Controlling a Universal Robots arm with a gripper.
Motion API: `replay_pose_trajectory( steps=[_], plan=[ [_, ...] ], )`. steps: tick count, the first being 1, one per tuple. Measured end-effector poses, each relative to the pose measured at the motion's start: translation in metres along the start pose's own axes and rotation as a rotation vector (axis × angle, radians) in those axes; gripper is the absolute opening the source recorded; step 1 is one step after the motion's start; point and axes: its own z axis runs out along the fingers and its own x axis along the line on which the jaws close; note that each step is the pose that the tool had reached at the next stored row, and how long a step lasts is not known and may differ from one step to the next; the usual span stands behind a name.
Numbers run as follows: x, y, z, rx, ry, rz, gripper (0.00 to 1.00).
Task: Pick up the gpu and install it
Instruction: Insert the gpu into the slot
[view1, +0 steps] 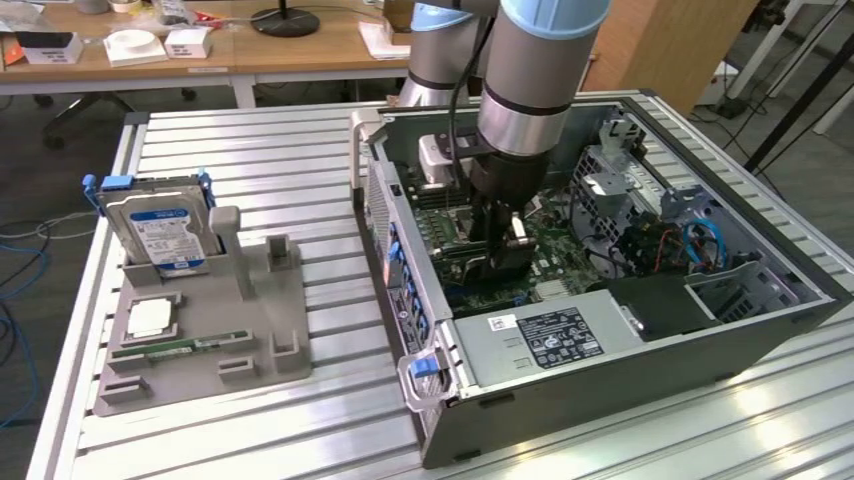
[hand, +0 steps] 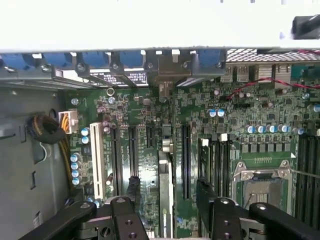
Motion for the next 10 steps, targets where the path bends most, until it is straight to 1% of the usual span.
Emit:
replay_pose_trajectory(
  steps=[2,6,8,10],
  plan=[
    [-0.0001,-0.0001,-0.0028,0.0001,-0.0001,0.000,0.57],
    [-0.0001,-0.0001,-0.0027,0.0002,-0.0002,0.000,0.57],
    [-0.0001,-0.0001,-0.0027,0.0002,-0.0001,0.000,0.55],
    [-0.0001,-0.0001,-0.0027,0.0001,-0.0002,0.000,0.43]
  ],
)
